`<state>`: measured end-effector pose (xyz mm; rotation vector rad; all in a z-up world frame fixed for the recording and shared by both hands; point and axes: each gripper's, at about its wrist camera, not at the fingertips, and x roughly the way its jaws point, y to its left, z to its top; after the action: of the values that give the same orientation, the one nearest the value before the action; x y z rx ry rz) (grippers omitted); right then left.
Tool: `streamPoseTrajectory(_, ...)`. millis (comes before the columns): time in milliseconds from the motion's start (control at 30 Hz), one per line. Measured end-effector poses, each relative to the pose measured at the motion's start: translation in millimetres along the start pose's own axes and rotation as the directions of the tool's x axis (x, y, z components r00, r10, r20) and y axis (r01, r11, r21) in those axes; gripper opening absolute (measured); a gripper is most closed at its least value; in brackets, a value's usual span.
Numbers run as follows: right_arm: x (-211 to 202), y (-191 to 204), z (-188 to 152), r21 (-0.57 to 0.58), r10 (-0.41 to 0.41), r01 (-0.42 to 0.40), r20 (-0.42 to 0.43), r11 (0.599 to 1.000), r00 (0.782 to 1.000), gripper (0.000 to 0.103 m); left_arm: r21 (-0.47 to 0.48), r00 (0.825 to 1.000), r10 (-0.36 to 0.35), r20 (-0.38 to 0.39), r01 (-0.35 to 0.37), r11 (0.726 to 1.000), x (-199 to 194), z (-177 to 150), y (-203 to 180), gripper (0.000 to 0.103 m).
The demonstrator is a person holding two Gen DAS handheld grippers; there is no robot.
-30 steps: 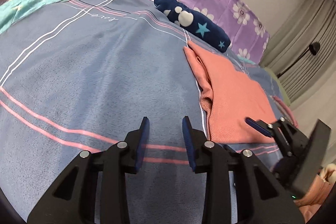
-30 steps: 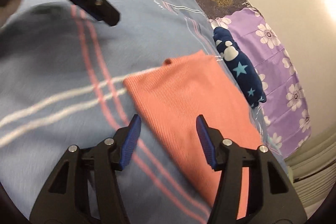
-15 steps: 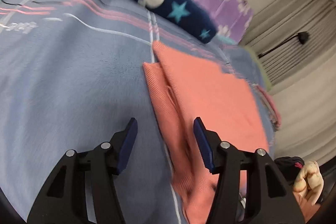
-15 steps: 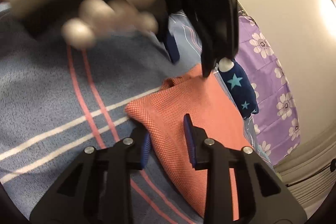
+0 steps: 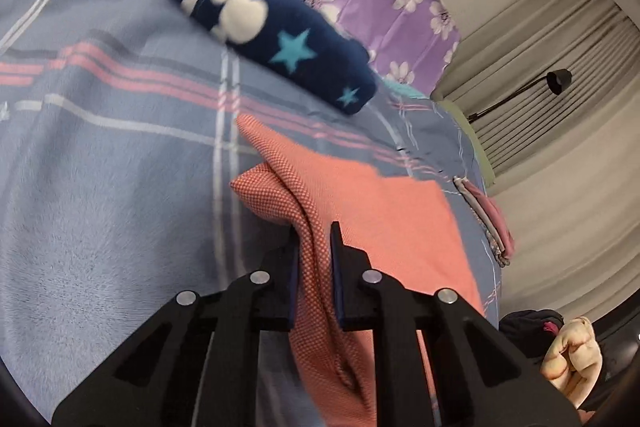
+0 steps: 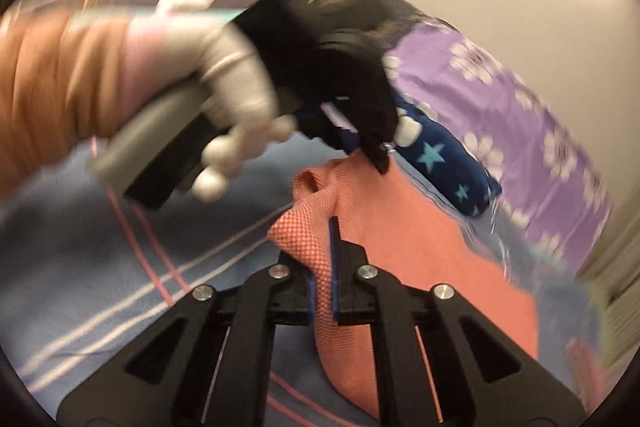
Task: Fold small clothes
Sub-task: 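Lift and fold the shirt edge with both grippers, then open the left gripper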
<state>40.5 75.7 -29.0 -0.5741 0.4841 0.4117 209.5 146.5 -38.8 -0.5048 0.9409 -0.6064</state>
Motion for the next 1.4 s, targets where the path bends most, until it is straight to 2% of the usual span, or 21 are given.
streamPoseTrajectory(200, -33, -67, -8, 0.227, 0.0, -0.009, 0.043, 0.974, 0.999, 0.005, 0.08, 1.0, 0.019, 0.022, -0.021, 0.997, 4, 16, -64, 0.013)
streamPoseTrajectory(400, -59, -131, -43, 0.437, 0.029, -0.052, 0.059, 0.898, 0.998, 0.005, 0.19, 0.998, 0.06, 0.001, -0.059, 0.98, 34, 21, -140, 0.013)
streamPoseTrajectory(467, -65, -152, -60, 0.509, 0.055, -0.081, 0.067, 0.857, 0.996, 0.005, 0.222, 0.996, 0.082, -0.018, -0.076, 0.972, 49, 22, -161, 0.013)
streamPoseTrajectory(567, -67, -186, -88, 0.623, 0.097, -0.126, 0.081, 0.772, 0.992, 0.005, 0.278, 0.989, 0.138, -0.052, -0.118, 0.953, 78, 20, -194, 0.013)
streamPoseTrajectory(667, -74, -216, -123, 0.732, 0.124, -0.151, 0.091, 0.664, 0.988, 0.005, 0.327, 0.979, 0.183, -0.088, -0.145, 0.934, 113, 17, -223, 0.013)
streamPoseTrajectory(733, -75, -231, -143, 0.779, 0.132, -0.154, 0.092, 0.608, 0.987, 0.005, 0.352, 0.972, 0.206, -0.11, -0.156, 0.923, 133, 13, -236, 0.013)
streamPoseTrajectory(833, -76, -247, -174, 0.833, 0.136, -0.146, 0.086, 0.533, 0.987, 0.005, 0.399, 0.958, 0.251, -0.14, -0.177, 0.9, 167, 3, -256, 0.013)
streamPoseTrajectory(900, -77, -253, -192, 0.857, 0.137, -0.132, 0.073, 0.498, 0.988, 0.005, 0.435, 0.945, 0.285, -0.158, -0.193, 0.879, 189, -6, -268, 0.013)
streamPoseTrajectory(1000, -74, -260, -221, 0.898, 0.169, -0.136, 0.07, 0.418, 0.983, 0.005, 0.497, 0.924, 0.338, -0.181, -0.211, 0.842, 217, -20, -281, 0.013)
streamPoseTrajectory(1033, -74, -262, -227, 0.905, 0.175, -0.137, 0.071, 0.403, 0.982, 0.005, 0.51, 0.916, 0.355, -0.187, -0.218, 0.832, 225, -24, -283, 0.013)
streamPoseTrajectory(1167, -71, -263, -244, 0.922, 0.203, -0.147, 0.076, 0.359, 0.976, 0.005, 0.544, 0.893, 0.406, -0.193, -0.247, 0.802, 246, -35, -291, 0.013)
streamPoseTrajectory(1300, -73, -261, -246, 0.926, 0.214, -0.161, 0.09, 0.341, 0.973, 0.005, 0.561, 0.871, 0.454, -0.187, -0.285, 0.777, 256, -39, -294, 0.014)
streamPoseTrajectory(1367, -74, -261, -247, 0.928, 0.221, -0.17, 0.099, 0.33, 0.97, 0.005, 0.574, 0.866, 0.469, -0.173, -0.299, 0.762, 258, -40, -298, 0.017)
streamPoseTrajectory(1400, -75, -260, -248, 0.93, 0.226, -0.174, 0.103, 0.325, 0.969, 0.005, 0.576, 0.867, 0.469, -0.168, -0.3, 0.761, 258, -40, -301, 0.022)
